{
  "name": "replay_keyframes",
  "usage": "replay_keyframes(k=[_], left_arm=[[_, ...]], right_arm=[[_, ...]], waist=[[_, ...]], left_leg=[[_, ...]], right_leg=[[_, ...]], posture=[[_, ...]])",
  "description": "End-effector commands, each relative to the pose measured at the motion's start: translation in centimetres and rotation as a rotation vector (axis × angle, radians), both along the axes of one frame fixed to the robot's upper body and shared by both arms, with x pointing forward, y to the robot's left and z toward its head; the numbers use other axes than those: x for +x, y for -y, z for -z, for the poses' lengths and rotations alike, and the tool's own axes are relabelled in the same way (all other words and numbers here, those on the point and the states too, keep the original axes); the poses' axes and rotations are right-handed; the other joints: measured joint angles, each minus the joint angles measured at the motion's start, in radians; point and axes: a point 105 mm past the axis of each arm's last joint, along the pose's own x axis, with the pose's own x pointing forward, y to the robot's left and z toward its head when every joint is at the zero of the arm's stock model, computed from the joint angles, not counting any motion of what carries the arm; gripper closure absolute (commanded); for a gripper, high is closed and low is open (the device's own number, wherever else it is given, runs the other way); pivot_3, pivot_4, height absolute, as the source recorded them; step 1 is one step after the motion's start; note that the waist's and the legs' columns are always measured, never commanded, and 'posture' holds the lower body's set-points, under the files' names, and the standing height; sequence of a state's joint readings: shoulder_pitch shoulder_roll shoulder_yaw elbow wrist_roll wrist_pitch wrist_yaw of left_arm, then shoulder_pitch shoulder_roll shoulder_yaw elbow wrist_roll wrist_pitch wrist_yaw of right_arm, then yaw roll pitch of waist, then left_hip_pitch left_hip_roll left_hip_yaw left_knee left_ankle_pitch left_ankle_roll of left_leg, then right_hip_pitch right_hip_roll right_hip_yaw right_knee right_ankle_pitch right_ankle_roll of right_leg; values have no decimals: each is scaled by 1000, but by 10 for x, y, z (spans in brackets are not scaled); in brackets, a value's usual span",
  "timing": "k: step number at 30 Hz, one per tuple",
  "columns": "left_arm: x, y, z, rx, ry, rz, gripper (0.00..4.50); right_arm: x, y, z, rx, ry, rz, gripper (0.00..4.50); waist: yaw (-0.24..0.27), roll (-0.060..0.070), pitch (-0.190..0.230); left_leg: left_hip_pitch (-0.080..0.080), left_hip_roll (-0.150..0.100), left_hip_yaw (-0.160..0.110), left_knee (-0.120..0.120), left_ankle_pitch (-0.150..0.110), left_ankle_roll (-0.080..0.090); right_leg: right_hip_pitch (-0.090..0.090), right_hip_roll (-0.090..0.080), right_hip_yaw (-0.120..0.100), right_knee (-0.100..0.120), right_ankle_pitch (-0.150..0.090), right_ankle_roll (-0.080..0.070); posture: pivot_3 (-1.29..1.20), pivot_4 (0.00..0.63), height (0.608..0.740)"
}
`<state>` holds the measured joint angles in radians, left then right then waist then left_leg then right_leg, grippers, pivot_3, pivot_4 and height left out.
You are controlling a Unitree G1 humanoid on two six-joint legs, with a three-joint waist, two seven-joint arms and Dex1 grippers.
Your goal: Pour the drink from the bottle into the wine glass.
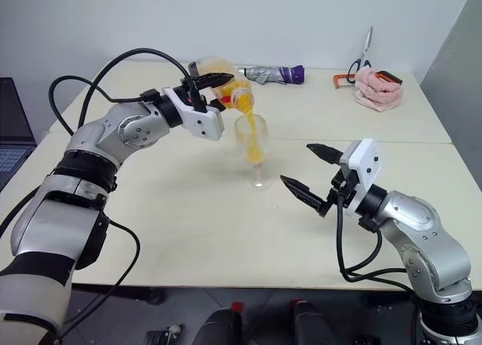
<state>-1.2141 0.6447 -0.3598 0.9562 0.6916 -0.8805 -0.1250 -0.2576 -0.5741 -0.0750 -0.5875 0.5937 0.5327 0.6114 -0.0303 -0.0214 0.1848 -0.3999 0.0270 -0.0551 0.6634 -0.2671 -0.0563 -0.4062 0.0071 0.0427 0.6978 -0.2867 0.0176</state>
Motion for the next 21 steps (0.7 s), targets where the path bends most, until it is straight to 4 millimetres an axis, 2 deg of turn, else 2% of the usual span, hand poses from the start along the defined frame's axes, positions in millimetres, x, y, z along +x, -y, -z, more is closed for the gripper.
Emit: replay_keyframes(k=[1, 21], left_arm=[[-4, -2, -28, -21, 85, 4, 2830], [-2, -3, -33, -11, 104, -2, 2830]], right_arm=[[-8, -5, -12, 4, 61, -40, 0], [-9, -6, -9, 5, 56, -40, 0]], waist=[[0, 0, 0], [0, 0, 0]], left_leg=[[0, 0, 0, 0, 0, 0], [0, 0, 0, 0, 0, 0]], right_leg=[[0, 0, 0, 0, 0, 0], [0, 0, 0, 0, 0, 0]], posture=[[0, 150, 740], [0, 150, 740]])
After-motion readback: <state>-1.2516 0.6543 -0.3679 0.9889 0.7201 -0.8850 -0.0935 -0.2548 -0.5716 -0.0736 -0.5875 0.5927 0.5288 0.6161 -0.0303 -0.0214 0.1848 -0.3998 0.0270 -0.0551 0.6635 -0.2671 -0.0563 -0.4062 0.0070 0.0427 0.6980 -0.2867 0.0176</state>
